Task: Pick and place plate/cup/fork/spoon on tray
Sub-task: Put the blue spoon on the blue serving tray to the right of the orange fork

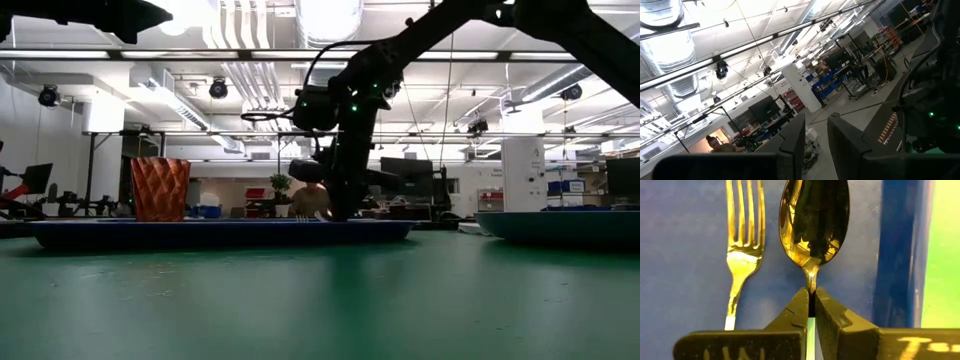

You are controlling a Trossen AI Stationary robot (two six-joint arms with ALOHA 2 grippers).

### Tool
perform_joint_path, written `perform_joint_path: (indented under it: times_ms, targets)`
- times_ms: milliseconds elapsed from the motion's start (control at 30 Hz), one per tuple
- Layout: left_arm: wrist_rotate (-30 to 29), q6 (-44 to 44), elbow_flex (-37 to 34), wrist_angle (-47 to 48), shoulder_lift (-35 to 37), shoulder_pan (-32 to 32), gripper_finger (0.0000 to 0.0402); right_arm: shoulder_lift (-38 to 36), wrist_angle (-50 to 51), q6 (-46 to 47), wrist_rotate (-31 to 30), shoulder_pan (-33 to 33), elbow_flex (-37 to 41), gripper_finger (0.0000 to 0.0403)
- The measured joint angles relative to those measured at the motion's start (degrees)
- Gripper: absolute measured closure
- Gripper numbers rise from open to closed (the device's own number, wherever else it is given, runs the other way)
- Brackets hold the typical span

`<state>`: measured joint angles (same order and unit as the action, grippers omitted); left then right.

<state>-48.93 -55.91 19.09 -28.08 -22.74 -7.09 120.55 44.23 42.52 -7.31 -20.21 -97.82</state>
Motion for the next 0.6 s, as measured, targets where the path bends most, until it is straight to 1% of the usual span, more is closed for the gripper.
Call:
perform_joint_path:
  times_ms: [333, 600]
  targets:
    - [0.0, 0.0, 0.0, 0.0, 0.0, 0.0, 0.0338, 0.0, -0.1, 0.4, -0.4, 0.5, 0.6, 0.0392]
    - [0.0, 0.0, 0.0, 0.0, 0.0, 0.0, 0.0338, 0.0, -0.1, 0.1, -1.0, 0.5, 0.6, 0.0353]
